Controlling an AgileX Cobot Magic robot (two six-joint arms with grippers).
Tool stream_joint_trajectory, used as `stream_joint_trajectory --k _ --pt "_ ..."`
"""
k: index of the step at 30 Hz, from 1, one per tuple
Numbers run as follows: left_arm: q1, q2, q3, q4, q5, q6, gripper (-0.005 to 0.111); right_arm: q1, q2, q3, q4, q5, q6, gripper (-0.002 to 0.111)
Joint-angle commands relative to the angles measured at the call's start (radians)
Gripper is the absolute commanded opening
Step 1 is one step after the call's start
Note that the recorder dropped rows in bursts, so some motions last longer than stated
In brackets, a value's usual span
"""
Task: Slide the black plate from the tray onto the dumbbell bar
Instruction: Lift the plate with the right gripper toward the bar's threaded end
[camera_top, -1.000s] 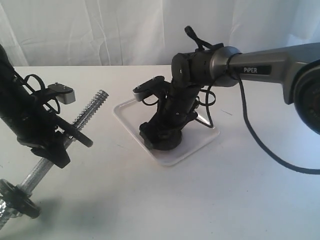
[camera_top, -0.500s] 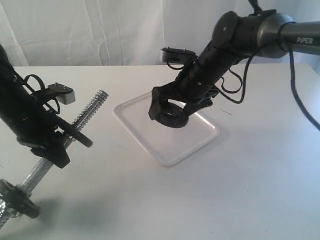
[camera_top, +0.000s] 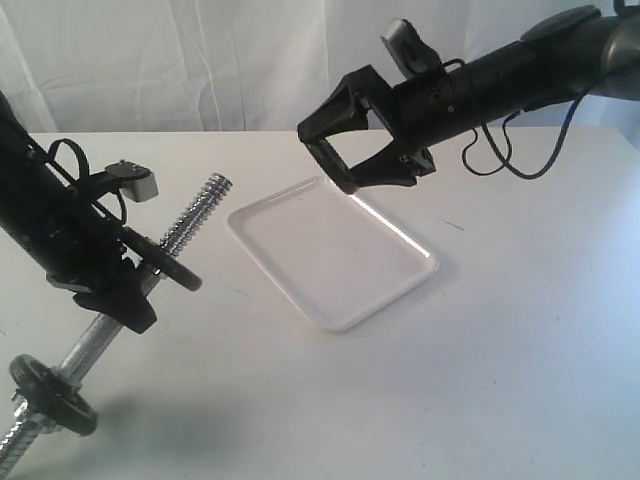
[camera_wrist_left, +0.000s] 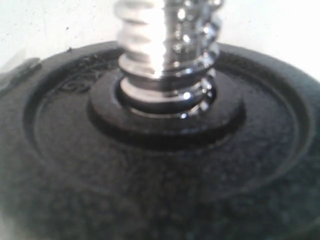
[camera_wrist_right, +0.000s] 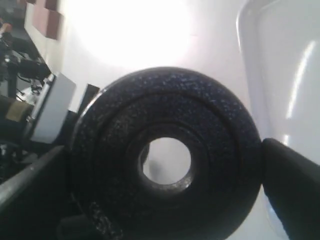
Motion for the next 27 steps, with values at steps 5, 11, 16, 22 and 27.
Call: stream_joint_trajectory --k 5,11,16,22,27 --pt "-0.001 -0.058 -0.017 -0.225 0.098 0.064 0.0 -0.013 -0.024 -0.003 0.183 0.028 -0.019 0.0" --pt "-0.001 -0.058 -0.017 -0.244 0.102 0.092 0.0 -0.013 -0.024 -0.003 0.179 0.028 -0.015 0.0" --pt "-0.001 -0.058 -0.017 -0.254 0.106 0.11 0.0 0.009 -0.024 -0.003 0.174 0.028 0.009 0.0" --pt "-0.001 -0.058 -0.017 -0.263 0.125 0.11 0.0 0.046 -0.024 -0.003 0.171 0.028 0.009 0.0" --pt "-0.022 -0.058 -0.017 -0.259 0.127 0.112 0.0 0.075 -0.024 -0.003 0.171 0.028 0.009 0.0"
